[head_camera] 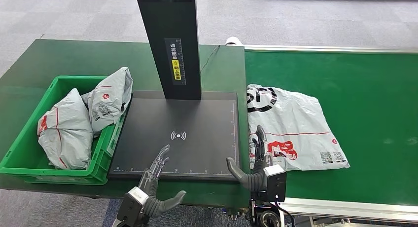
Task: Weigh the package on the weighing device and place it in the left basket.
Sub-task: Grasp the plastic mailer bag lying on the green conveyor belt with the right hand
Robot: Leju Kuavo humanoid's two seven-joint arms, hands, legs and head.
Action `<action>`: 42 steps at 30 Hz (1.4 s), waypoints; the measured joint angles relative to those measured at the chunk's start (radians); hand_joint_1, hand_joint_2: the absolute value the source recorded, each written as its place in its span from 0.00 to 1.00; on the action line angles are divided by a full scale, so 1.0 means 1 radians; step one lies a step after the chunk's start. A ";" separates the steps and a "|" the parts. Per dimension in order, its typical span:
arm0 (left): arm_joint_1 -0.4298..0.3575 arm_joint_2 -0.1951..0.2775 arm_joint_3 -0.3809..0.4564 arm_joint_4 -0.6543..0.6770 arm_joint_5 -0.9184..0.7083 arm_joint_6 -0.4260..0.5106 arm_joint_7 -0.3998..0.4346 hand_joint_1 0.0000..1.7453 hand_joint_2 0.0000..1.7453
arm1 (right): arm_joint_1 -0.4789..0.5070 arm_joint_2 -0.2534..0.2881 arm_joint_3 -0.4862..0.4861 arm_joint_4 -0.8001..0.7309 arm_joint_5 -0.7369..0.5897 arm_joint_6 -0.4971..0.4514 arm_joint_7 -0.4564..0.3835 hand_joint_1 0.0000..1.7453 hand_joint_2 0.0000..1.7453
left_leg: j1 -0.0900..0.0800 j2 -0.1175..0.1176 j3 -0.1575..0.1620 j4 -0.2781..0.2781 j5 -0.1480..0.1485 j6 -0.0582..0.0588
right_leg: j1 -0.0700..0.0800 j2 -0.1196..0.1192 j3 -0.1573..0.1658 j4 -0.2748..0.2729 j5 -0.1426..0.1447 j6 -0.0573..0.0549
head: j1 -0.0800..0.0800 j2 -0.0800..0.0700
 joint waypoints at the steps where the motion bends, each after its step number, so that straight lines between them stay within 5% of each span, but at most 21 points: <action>1: 0.000 0.000 0.000 0.001 0.000 0.000 0.000 0.00 1.00 | 0.000 0.000 0.000 0.000 0.002 0.000 0.000 0.00 1.00 | 0.000 0.000 0.000 0.000 0.000 0.000 | 0.000 0.000 0.000 0.000 0.000 0.000 | 0.000 0.000; 4: -0.002 0.001 0.000 0.001 0.000 0.000 -0.001 0.00 1.00 | -0.001 -0.001 0.000 0.000 0.045 -0.040 0.009 0.00 1.00 | 0.000 0.000 0.000 0.000 0.000 0.000 | 0.000 0.000 0.000 0.000 0.000 0.000 | 0.000 0.000; 7: -0.003 0.002 0.000 0.001 -0.003 0.000 -0.002 0.00 1.00 | -0.010 -0.012 -0.001 0.000 0.183 -0.177 0.061 0.00 1.00 | 0.000 0.000 0.000 0.000 0.000 0.000 | 0.000 0.000 0.000 0.000 0.000 0.000 | 0.000 0.000; 12: -0.014 0.002 -0.005 0.005 -0.009 -0.004 -0.003 0.00 1.00 | -0.095 -0.064 -0.049 0.027 0.610 -0.451 0.311 0.00 1.00 | 0.000 0.000 0.000 0.000 0.000 0.001 | 0.000 0.000 0.000 0.000 0.001 0.000 | 0.000 0.000; 17: -0.038 0.002 -0.007 0.024 -0.009 -0.018 -0.007 0.00 1.00 | -0.245 -0.149 -0.150 0.157 0.889 -0.530 0.499 0.00 1.00 | -0.001 0.000 0.001 0.001 0.001 0.002 | -0.001 0.000 0.001 0.000 0.002 0.001 | 0.000 0.000; 20: -0.050 0.002 -0.006 0.035 -0.008 -0.025 -0.011 0.00 1.00 | -0.369 -0.230 -0.228 0.300 0.900 -0.480 0.531 0.00 1.00 | -0.002 -0.001 0.001 0.001 0.002 0.003 | -0.002 -0.001 0.001 0.000 0.002 0.002 | 0.000 0.000; 29: -0.054 0.003 0.003 0.046 -0.009 -0.049 -0.018 0.00 1.00 | -0.622 -0.383 -0.421 0.630 0.687 -0.066 0.447 0.00 1.00 | -0.002 -0.002 0.000 0.001 0.002 0.003 | -0.002 -0.001 0.001 0.000 0.003 0.002 | 0.000 0.000; 35: -0.053 0.004 0.010 0.050 -0.009 -0.051 -0.022 0.00 1.00 | -0.697 -0.409 -0.452 0.737 0.693 0.080 0.450 0.00 1.00 | -0.002 -0.002 -0.001 0.001 0.002 0.003 | -0.002 -0.001 0.000 0.000 0.003 0.002 | 0.000 0.000; 42: -0.051 0.004 0.013 0.048 -0.010 -0.050 -0.022 0.00 1.00 | -0.740 -0.403 -0.450 0.792 0.741 0.136 0.501 0.00 1.00 | -0.002 -0.002 -0.001 0.001 0.002 0.003 | -0.002 -0.001 0.001 0.000 0.003 0.002 | 0.000 0.000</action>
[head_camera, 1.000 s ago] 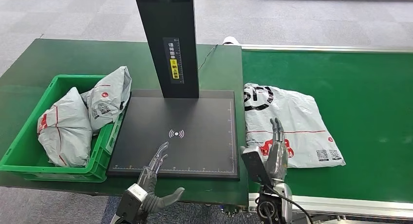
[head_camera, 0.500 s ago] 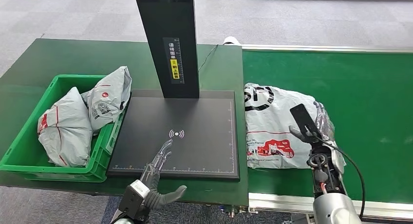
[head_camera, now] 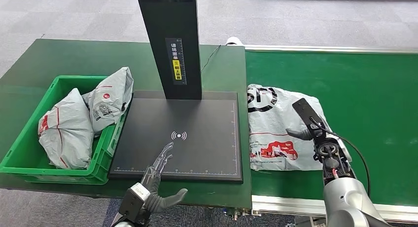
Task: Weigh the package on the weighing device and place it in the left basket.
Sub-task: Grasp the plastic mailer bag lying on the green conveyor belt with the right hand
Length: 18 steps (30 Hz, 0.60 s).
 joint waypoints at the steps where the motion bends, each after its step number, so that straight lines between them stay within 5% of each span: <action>1: 0.000 0.000 0.001 -0.001 0.000 0.000 0.002 0.00 1.00 | -0.004 0.001 0.003 0.006 0.021 0.001 0.028 0.00 1.00 | 0.000 0.000 0.000 0.000 0.000 0.000 | 0.000 0.000 0.000 0.000 0.000 0.000 | 0.000 0.000; 9: 0.000 -0.003 0.009 -0.010 0.000 -0.015 0.026 0.00 1.00 | -0.013 -0.001 0.115 0.057 0.277 0.001 0.382 0.00 1.00 | 0.000 0.000 0.000 0.000 0.000 0.000 | 0.000 0.000 0.000 0.000 0.000 0.000 | 0.000 0.000; 15: -0.008 -0.003 0.009 -0.007 0.002 -0.021 0.029 0.00 1.00 | -0.006 -0.010 0.188 0.082 0.366 0.021 0.485 0.00 1.00 | 0.000 0.000 0.000 0.000 0.000 0.000 | 0.000 0.000 0.000 0.000 0.000 0.000 | 0.000 0.000; 18: -0.016 -0.003 0.009 -0.003 0.005 -0.022 0.029 0.00 1.00 | -0.004 -0.011 0.207 0.089 0.385 0.028 0.489 0.75 1.00 | 0.000 0.000 0.000 0.000 0.000 0.000 | 0.000 0.000 0.000 0.000 0.000 0.000 | 0.000 0.000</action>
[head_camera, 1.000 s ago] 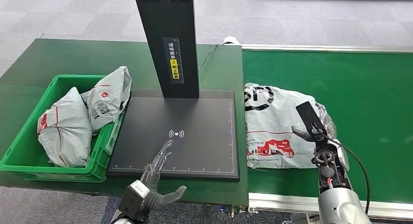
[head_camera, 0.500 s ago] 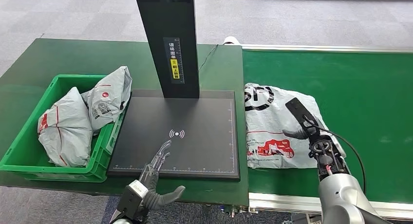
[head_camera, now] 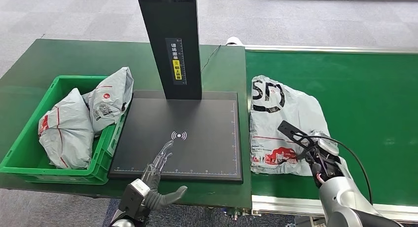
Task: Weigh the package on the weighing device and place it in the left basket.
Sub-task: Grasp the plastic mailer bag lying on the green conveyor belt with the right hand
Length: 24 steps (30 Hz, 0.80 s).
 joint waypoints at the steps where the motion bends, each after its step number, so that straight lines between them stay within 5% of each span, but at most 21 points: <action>1: -0.002 0.000 0.000 0.002 0.002 -0.001 0.000 0.00 1.00 | 0.001 0.000 0.004 0.002 0.004 -0.002 -0.007 1.00 1.00 | 0.000 0.000 0.000 0.000 0.000 0.000 | 0.000 0.000 0.000 0.000 0.000 0.000 | 0.000 0.000; 18: 0.011 0.010 0.002 0.014 0.017 0.000 -0.021 0.00 1.00 | -0.005 0.013 0.006 0.007 -0.015 -0.145 -0.248 1.00 1.00 | 0.000 0.000 0.000 0.000 0.000 0.000 | 0.000 0.000 0.000 0.000 0.000 0.000 | 0.000 0.000; 24: 0.032 0.011 0.003 0.006 0.016 0.013 -0.025 0.00 1.00 | -0.016 0.027 -0.066 -0.006 -0.183 -0.373 -0.456 1.00 1.00 | 0.000 0.000 -0.001 0.000 0.000 0.000 | 0.000 0.000 0.000 0.000 0.000 0.000 | 0.000 0.000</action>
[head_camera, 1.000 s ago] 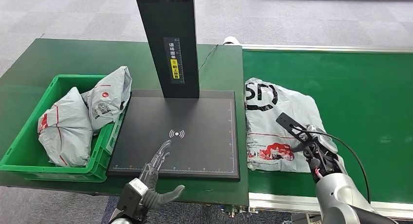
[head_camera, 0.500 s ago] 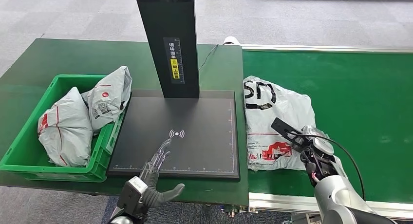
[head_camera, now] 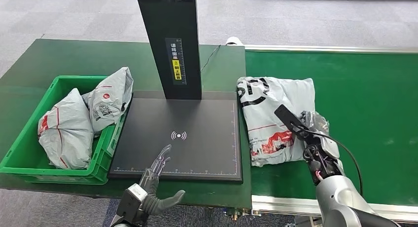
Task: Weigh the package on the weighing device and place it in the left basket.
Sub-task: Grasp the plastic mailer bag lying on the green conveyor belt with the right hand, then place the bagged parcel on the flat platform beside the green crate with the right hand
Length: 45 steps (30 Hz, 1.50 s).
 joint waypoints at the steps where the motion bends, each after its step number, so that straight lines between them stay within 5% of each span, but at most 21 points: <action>1: 0.004 0.000 0.000 -0.002 -0.001 0.004 -0.001 0.00 1.00 | -0.006 0.003 -0.025 -0.007 -0.050 -0.037 -0.049 1.00 1.00 | 0.000 0.000 0.000 0.000 0.000 0.000 | 0.000 0.000 0.000 0.000 0.000 0.000 | 0.000 0.000; 12: 0.014 0.000 -0.004 -0.004 -0.001 0.053 -0.017 0.00 1.00 | -0.067 -0.003 -0.327 -0.101 -0.573 -0.164 -0.448 1.00 1.00 | 0.000 -0.002 0.000 0.000 0.000 0.000 | -0.001 -0.002 0.000 0.000 0.000 0.000 | 0.000 0.000; 21: 0.011 0.000 -0.008 -0.001 0.001 0.073 -0.018 0.00 1.00 | -0.057 0.008 -0.410 -0.186 -0.778 -0.040 -0.548 1.00 1.00 | 0.000 0.000 0.000 0.000 0.000 0.000 | 0.000 -0.001 0.000 0.000 0.000 0.000 | 0.000 0.000; 29: -0.008 -0.003 -0.010 0.008 -0.002 0.071 -0.018 0.00 1.00 | -0.018 0.118 -0.283 -0.198 -0.786 0.121 -0.537 1.00 1.00 | 0.000 0.000 0.000 0.000 0.000 0.000 | 0.000 -0.001 0.000 0.000 0.000 0.000 | 0.000 0.000; 40: -0.010 -0.003 -0.008 0.002 -0.006 0.075 -0.018 0.00 1.00 | 0.012 0.299 0.059 -0.156 -0.764 0.376 -0.439 1.00 1.00 | 0.000 0.001 0.000 -0.001 0.000 0.000 | 0.001 -0.001 -0.001 0.001 -0.001 0.000 | 0.000 0.000; 45: -0.008 -0.003 -0.005 0.000 -0.006 0.078 -0.018 0.00 1.00 | 0.019 0.326 0.115 -0.137 -0.757 0.433 -0.410 1.00 1.00 | 0.000 0.001 0.000 -0.001 0.000 0.000 | 0.001 -0.001 -0.001 0.001 -0.001 0.000 | 0.000 0.000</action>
